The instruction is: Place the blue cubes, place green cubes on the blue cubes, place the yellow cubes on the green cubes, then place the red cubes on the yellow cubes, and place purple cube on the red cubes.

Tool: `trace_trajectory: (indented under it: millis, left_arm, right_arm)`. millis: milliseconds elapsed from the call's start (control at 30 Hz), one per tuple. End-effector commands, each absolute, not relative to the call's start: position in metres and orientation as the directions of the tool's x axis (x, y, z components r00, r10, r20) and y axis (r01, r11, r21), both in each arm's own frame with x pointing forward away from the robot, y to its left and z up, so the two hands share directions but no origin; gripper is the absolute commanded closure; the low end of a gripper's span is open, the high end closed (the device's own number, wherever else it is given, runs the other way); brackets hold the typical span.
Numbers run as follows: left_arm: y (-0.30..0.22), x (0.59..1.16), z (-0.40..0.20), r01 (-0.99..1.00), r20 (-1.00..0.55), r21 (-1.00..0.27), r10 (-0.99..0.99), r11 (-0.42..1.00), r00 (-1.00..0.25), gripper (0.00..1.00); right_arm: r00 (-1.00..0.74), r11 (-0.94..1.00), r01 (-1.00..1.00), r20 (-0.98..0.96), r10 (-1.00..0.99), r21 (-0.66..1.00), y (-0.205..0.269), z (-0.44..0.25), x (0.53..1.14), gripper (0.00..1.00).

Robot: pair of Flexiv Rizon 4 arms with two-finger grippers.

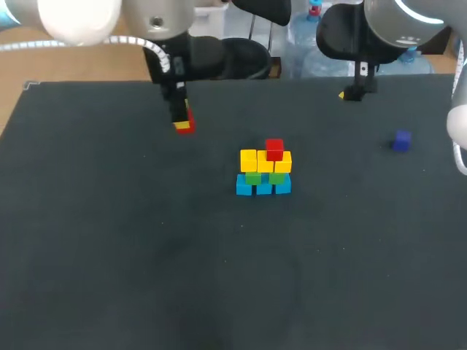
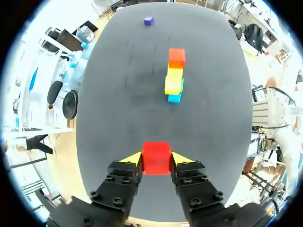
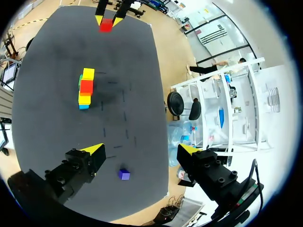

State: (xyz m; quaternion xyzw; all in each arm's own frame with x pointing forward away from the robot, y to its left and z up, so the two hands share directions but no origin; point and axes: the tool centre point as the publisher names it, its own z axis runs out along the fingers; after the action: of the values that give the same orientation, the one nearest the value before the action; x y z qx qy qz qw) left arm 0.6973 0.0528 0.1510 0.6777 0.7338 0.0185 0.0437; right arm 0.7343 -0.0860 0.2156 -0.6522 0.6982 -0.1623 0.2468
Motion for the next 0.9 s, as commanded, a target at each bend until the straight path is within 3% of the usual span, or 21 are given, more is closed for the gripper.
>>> trace_trajectory:
  millis: [33, 333, 900]
  left_arm:
    - [0.040, 0.690, 0.157, 0.992, -0.048, 0.100, 0.996, 0.081, -0.076, 1.00]
    - [0.022, 0.686, 0.153, 0.988, -0.066, 0.113, 0.993, 0.104, -0.097, 1.00]
    - [-0.035, 0.667, 0.146, 0.995, -0.067, 0.100, 0.998, 0.008, -0.001, 1.00]
  right_arm:
    - [-0.028, 0.099, -0.827, -0.135, -0.990, -0.554, -0.087, 0.215, 0.733, 0.00]
    - [-0.028, 0.099, -0.827, -0.135, -0.990, -0.554, -0.087, 0.215, 0.733, 0.00]
    - [-0.028, 0.099, -0.827, -0.135, -0.990, -0.554, -0.087, 0.215, 0.733, 0.00]
